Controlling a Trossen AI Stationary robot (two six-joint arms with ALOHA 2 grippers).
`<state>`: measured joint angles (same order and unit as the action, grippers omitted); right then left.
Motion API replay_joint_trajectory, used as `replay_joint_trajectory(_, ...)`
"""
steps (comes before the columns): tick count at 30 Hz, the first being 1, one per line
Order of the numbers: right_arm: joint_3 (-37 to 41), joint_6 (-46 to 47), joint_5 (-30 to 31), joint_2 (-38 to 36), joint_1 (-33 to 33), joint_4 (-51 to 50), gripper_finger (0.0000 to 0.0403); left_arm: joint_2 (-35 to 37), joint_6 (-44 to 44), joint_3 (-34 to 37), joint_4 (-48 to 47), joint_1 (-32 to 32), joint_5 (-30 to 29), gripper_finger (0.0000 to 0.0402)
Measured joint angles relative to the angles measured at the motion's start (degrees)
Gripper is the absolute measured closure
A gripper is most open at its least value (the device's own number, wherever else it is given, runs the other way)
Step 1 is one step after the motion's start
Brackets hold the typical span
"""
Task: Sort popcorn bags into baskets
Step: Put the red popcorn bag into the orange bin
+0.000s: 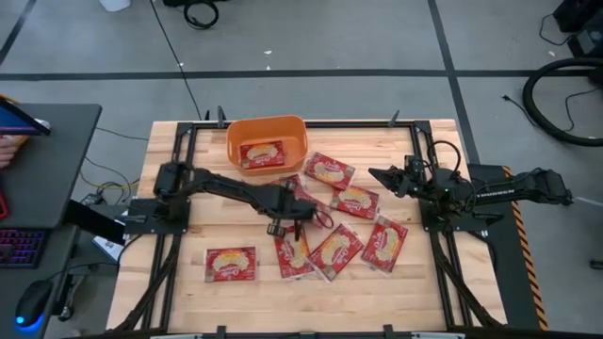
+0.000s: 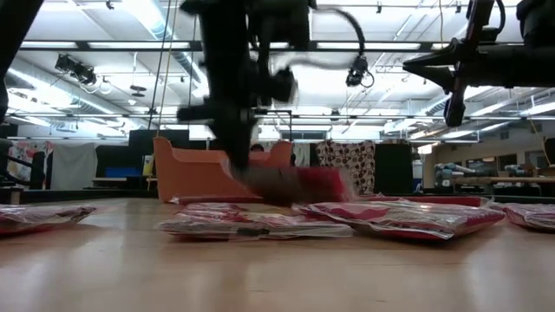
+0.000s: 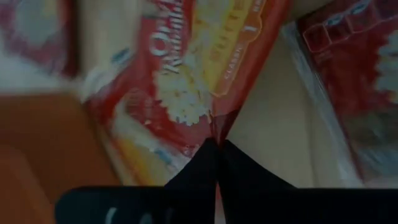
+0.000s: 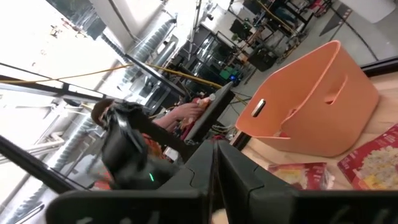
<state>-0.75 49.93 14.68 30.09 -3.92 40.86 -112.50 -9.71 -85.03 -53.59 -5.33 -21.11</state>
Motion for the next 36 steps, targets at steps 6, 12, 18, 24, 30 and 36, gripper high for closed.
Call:
replay_joint_trajectory(6,0.0,-0.1,-0.1,0.0,0.0,0.0,0.0375,9.0,3.5,-5.7,-8.8,1.2,-0.7,0.0397)
replay_joint_trajectory(12,0.0,-0.6,0.7,0.0,-0.1,0.4,0.0375,16.6,5.8,-6.9,-15.1,3.8,-1.7,0.0398)
replay_joint_trajectory(18,0.0,-0.5,0.7,0.5,-0.2,0.6,0.0375,19.9,6.5,-5.1,-16.7,10.1,-4.2,0.0398)
replay_joint_trajectory(24,0.0,-0.4,0.7,0.7,-0.2,0.5,0.0375,20.1,4.1,1.2,-14.2,17.8,-4.5,0.0399)
replay_joint_trajectory(30,0.0,0.0,0.7,0.7,-0.2,0.6,0.0375,20.0,-0.2,8.7,-7.2,24.0,-4.7,0.0399)
replay_joint_trajectory(36,0.0,0.1,0.7,0.7,-0.2,0.6,0.0375,19.9,0.4,14.6,1.2,28.3,-4.7,0.0399)
